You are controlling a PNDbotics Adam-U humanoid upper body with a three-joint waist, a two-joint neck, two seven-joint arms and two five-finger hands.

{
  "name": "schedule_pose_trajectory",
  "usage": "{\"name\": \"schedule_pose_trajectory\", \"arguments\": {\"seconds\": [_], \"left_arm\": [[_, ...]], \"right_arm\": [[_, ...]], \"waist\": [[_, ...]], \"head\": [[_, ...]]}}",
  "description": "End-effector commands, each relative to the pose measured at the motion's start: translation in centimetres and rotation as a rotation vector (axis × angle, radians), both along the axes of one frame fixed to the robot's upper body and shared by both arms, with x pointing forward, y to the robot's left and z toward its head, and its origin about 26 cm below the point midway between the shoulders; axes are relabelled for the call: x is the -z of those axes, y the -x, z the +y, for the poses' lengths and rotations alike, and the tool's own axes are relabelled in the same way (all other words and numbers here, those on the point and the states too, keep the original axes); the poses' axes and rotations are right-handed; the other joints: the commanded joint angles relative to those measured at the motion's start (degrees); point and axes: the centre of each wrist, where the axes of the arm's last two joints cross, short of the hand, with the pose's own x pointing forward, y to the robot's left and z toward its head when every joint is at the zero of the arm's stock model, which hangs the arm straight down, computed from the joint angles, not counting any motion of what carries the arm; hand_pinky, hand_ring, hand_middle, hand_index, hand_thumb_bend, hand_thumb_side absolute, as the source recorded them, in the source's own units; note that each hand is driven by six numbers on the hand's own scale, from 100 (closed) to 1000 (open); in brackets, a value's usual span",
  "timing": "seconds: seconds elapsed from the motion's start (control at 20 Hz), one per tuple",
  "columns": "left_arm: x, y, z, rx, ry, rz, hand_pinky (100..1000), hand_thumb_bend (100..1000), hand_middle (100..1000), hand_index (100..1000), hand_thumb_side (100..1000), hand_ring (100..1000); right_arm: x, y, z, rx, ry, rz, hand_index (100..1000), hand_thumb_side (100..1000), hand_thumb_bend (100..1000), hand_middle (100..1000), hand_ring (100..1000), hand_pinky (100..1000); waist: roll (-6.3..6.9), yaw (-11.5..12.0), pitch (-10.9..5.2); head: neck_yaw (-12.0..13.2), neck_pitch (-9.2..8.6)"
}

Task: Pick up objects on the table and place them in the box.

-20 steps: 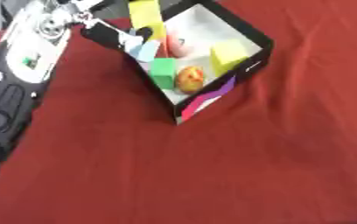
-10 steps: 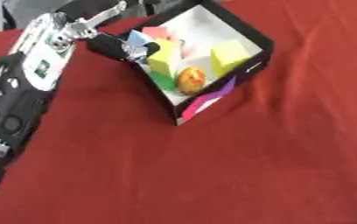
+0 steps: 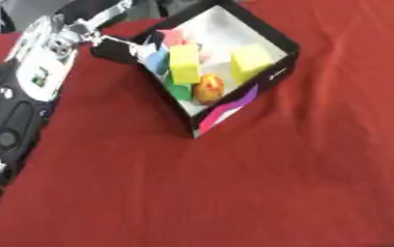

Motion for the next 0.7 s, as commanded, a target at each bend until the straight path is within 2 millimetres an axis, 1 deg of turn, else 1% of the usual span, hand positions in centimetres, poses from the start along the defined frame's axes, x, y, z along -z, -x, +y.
{"name": "schedule_pose_trajectory", "arguments": {"seconds": [0.05,0.1,0.2,0.25,0.35,0.5,0.7], "left_arm": [[-3.8,2.3,4.7,0.031,0.293,0.014,769,100,699,820,552,752],[-4.1,3.2,6.2,0.044,0.368,0.038,766,100,704,820,557,753],[-4.4,5.3,9.5,0.073,0.489,0.068,781,100,762,832,576,798],[-4.1,6.3,11.2,0.085,0.538,0.075,795,100,785,842,579,820],[-3.2,8.1,14.1,0.114,0.620,0.114,797,100,789,844,565,823],[-1.7,10.0,17.6,0.131,0.750,0.157,805,100,796,847,575,826],[0.5,12.0,21.4,0.061,0.848,0.152,826,100,805,861,591,828]], "right_arm": [[-1.3,0.4,-0.3,0.002,0.017,-0.039,714,506,100,641,708,1000],[-1.3,0.5,-0.3,0.003,0.008,-0.043,715,508,100,642,709,1000],[-1.2,0.6,-0.4,-0.001,0.012,-0.051,743,514,100,676,737,1000],[-1.0,0.6,-0.4,-0.010,0.024,-0.052,752,512,100,685,745,1000],[-0.7,0.7,-0.4,-0.035,0.047,-0.054,775,510,100,710,765,1000],[-0.3,0.7,-0.2,-0.070,0.057,-0.049,782,505,100,720,767,1000],[0.5,0.9,-0.3,-0.072,0.044,-0.029,779,507,100,725,760,1000]], "waist": [[-0.85,0.5,-1.92],[-0.96,0.7,-2.04],[-1.26,1.1,-2.25],[-1.44,1.4,-2.32],[-1.84,1.7,-2.33],[-2.56,1.8,-2.03],[-3.21,2.1,-1.44]], "head": [[-1.0,-0.08],[-1.2,-0.08],[-1.9,0.06],[-2.3,0.18],[-2.6,0.09],[-2.6,-0.39],[-2.8,-0.96]]}}
